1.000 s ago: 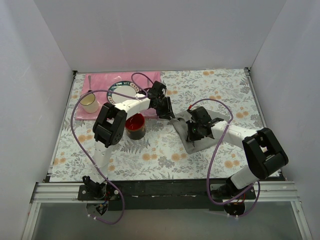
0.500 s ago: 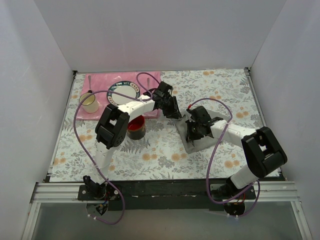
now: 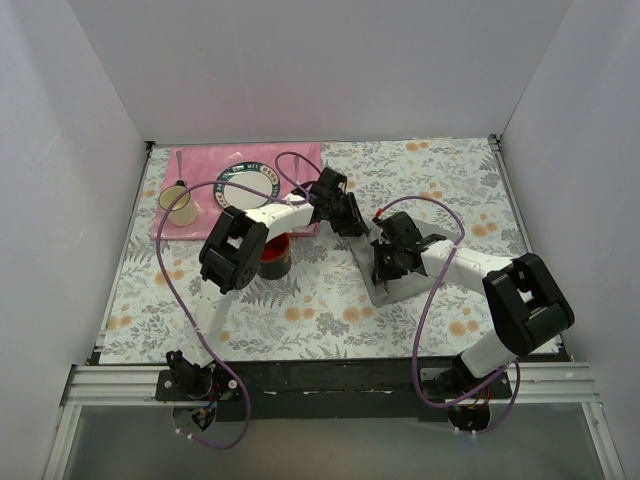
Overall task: Fold the napkin, place the utensils inside, and roll it up
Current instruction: Roll the napkin with the utensil
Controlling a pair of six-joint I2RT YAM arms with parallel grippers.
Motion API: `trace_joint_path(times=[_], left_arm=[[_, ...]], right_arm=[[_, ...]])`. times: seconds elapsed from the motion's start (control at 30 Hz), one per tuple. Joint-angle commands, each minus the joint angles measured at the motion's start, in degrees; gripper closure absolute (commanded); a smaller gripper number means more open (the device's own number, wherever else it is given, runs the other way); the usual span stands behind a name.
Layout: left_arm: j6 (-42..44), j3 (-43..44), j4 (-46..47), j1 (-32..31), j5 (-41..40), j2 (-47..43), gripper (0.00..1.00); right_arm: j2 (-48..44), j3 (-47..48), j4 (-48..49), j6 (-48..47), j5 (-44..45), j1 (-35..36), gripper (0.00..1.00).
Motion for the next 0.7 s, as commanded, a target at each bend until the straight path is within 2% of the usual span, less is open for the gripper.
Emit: trace_joint_path(times=[0.0, 0.13, 0.4, 0.5, 0.6, 0.67], left_arm=[[0.2, -1.3, -1.0, -0.4, -0.9, 1.9, 0.74], [3.3, -0.9, -2.8, -0.4, -3.7, 0.5, 0.73], [11.8, 4.9, -13.6, -0.4, -11.6, -8.4, 0.47], [13.0, 5.7, -17.6, -0.4, -13.6, -11.3, 0.43], [13.2, 3.6, -19.9, -0.4, -14.8, -15.1, 0.19], [12.3, 1.3, -21.1, -0.3, -15.7, -16.9, 0.16]], right_arm=[[6.5, -3.9, -2.8, -2.3, 5.1, 0.1, 0.99], [7.0, -4.0, -2.8, -2.5, 4.9, 0.2, 0.99], [7.7, -3.7, -2.1, -2.3, 4.0, -0.2, 0.99], [8.0, -3.5, -2.1, -2.0, 3.4, -0.5, 0.99], [8.8, -3.1, -2.0, -1.6, 2.8, -0.6, 0.99], [9.7, -3.0, -1.8, -1.5, 2.8, -0.6, 0.99]])
